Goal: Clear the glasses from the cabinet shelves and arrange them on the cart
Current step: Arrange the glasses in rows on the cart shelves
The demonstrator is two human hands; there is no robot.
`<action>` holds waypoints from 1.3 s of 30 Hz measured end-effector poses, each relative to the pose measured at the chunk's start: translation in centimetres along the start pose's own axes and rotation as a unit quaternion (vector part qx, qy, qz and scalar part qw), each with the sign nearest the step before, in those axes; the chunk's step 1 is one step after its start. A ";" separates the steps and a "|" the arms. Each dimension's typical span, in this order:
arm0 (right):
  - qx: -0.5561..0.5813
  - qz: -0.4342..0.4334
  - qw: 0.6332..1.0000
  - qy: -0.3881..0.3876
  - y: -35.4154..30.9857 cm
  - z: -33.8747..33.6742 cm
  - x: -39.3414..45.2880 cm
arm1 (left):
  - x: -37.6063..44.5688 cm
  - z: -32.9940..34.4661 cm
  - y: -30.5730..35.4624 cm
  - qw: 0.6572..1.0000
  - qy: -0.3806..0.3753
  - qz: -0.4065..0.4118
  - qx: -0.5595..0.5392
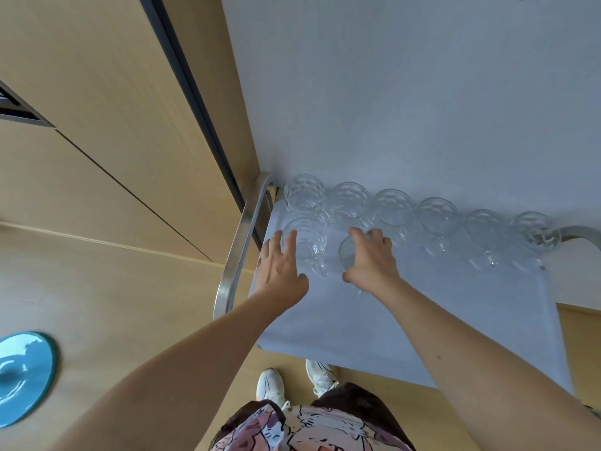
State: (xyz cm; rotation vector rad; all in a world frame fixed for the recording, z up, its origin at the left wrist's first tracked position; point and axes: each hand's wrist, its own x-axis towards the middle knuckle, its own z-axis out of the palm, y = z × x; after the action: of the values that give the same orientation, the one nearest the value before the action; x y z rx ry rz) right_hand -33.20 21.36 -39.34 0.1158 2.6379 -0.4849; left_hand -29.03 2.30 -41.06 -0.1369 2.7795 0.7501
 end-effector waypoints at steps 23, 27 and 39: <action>0.000 -0.134 0.990 0.034 0.1 -1.9 -0.4 | -1.2 -0.6 1.2 0.997 0.047 0.029 0.046; 0.005 -0.101 0.990 0.097 0.7 -4.0 -3.6 | -1.7 -2.5 2.2 0.993 0.060 0.089 0.054; 0.021 0.063 0.968 0.240 7.0 -5.2 -19.8 | -6.6 -4.6 10.9 0.947 0.048 0.312 0.059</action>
State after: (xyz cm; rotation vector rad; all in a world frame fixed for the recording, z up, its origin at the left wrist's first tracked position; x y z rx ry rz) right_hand -16.56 29.73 -28.32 0.4658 3.0631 -0.5219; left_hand -25.44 9.49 -30.18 0.7822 2.9612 0.7091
